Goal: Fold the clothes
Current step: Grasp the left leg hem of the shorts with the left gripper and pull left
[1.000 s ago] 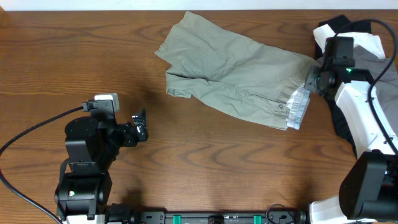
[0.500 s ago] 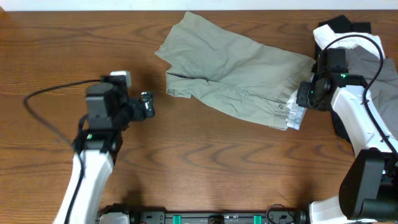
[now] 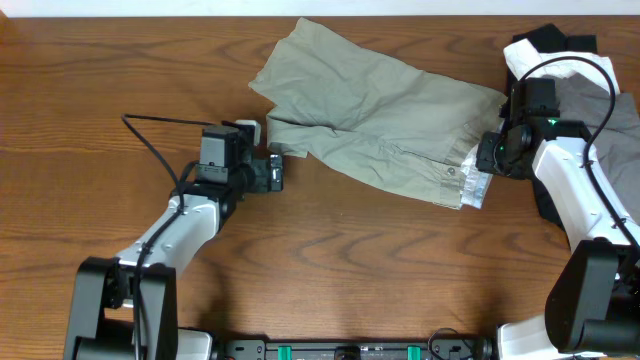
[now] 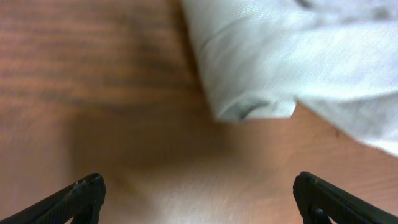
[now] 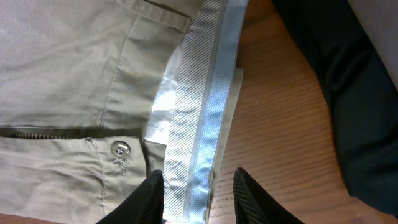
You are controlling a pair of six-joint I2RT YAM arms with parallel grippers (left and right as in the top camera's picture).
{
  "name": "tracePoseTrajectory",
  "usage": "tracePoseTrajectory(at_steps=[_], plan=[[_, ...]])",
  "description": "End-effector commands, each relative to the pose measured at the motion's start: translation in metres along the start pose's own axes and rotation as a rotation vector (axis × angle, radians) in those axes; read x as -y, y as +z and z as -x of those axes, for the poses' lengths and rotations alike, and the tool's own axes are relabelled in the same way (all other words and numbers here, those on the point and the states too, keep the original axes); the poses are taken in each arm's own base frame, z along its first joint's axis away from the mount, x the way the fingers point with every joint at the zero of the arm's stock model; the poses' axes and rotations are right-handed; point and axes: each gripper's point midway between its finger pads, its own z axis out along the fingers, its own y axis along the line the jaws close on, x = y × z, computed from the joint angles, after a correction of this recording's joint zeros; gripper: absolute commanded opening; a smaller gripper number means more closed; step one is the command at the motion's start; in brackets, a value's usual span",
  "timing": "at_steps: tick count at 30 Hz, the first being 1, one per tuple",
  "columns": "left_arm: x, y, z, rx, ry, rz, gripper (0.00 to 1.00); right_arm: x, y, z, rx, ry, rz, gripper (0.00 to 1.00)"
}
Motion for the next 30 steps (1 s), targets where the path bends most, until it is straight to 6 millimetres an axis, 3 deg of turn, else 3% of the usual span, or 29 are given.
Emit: tracePoseTrajectory(at_steps=[1, 5, 10, 15, 17, 18, 21, 24, 26, 30], plan=[[0.006, 0.006, 0.011, 0.034, 0.012, -0.016, 0.98, -0.003, 0.001, -0.003, -0.01, -0.019, 0.004, 0.35], [0.006, 0.016, 0.019, 0.074, 0.019, -0.022, 0.99, -0.003, 0.001, -0.003, -0.011, -0.019, 0.004, 0.35], [0.002, 0.033, 0.015, 0.076, 0.019, -0.023, 0.91, -0.003, 0.001, -0.004, -0.011, -0.019, 0.004, 0.36], [0.003, 0.039, 0.027, 0.133, 0.029, -0.033, 0.49, -0.003, 0.001, -0.004, -0.011, -0.019, 0.004, 0.36], [0.005, 0.037, 0.036, 0.171, 0.036, -0.04, 0.27, -0.003, 0.001, -0.004, -0.011, -0.019, 0.004, 0.36], [0.007, 0.036, 0.04, 0.188, 0.04, -0.046, 0.06, -0.003, 0.001, -0.003, -0.011, -0.019, 0.004, 0.36], [0.008, 0.032, 0.045, 0.203, 0.041, -0.048, 0.06, -0.003, 0.001, -0.003, -0.011, -0.019, 0.004, 0.36], [-0.008, 0.015, 0.05, 0.207, 0.02, 0.032, 0.06, -0.002, 0.002, -0.003, -0.01, -0.023, 0.003, 0.36], [-0.019, -0.005, 0.063, 0.248, 0.006, 0.089, 0.06, -0.001, 0.002, -0.003, -0.009, -0.025, -0.001, 0.36], [-0.027, -0.065, 0.094, 0.371, -0.01, 0.14, 0.06, -0.001, 0.002, -0.003, -0.008, -0.025, -0.004, 0.36]])
